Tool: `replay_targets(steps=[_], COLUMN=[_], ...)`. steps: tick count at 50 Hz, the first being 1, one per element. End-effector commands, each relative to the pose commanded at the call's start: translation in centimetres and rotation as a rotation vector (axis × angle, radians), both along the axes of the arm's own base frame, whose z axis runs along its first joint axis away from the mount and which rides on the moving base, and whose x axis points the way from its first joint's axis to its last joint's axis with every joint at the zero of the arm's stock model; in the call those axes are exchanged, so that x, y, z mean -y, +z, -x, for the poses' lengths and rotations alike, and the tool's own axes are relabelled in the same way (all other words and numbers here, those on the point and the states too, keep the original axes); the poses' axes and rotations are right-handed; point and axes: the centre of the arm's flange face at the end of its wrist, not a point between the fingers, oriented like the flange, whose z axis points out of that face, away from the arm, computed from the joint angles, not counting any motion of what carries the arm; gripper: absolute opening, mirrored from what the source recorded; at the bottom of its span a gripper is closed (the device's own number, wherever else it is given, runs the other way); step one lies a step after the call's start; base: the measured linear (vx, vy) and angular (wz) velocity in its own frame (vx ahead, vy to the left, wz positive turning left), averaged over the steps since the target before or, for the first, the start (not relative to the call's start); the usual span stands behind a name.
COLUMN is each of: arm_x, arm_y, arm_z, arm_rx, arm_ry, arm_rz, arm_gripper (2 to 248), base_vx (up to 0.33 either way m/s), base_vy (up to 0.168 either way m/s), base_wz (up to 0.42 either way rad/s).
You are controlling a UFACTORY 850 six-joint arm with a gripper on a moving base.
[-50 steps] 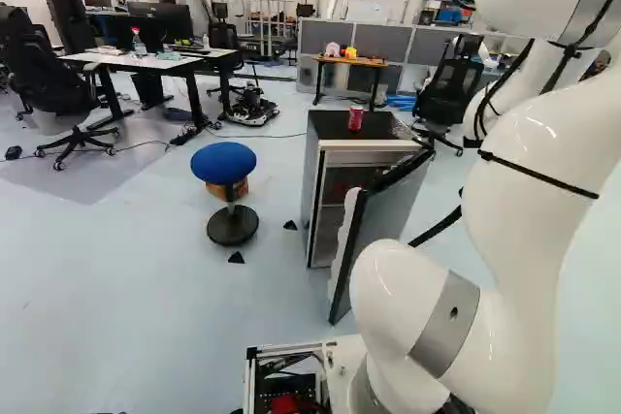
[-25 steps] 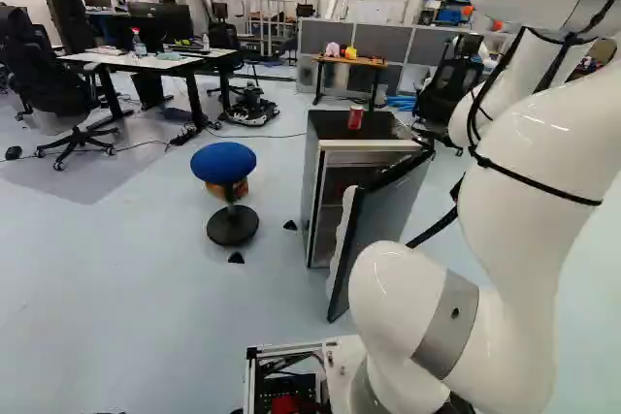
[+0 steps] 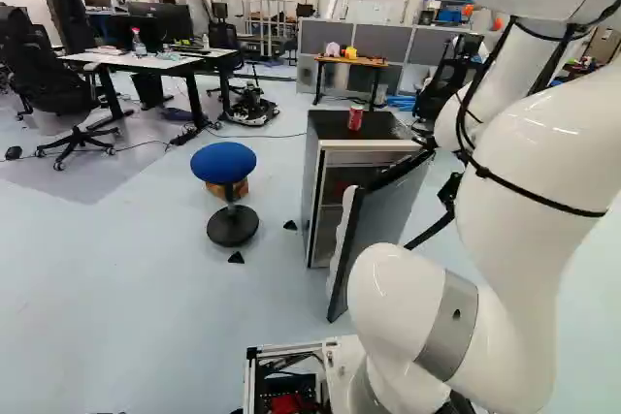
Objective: Grab a drink from the fridge
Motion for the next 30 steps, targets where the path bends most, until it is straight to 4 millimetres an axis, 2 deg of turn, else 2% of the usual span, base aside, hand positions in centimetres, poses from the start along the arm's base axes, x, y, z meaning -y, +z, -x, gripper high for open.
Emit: replay_targets(steps=[30], arm_x=[-5.3], arm_y=[0.1], arm_z=[-2.7], arm_rx=[-0.019], arm_ry=[0.190], arm_rz=[0.028], arm_gripper=[247], base_vx=[0.000], base_vy=[0.000], base_wz=[0.000])
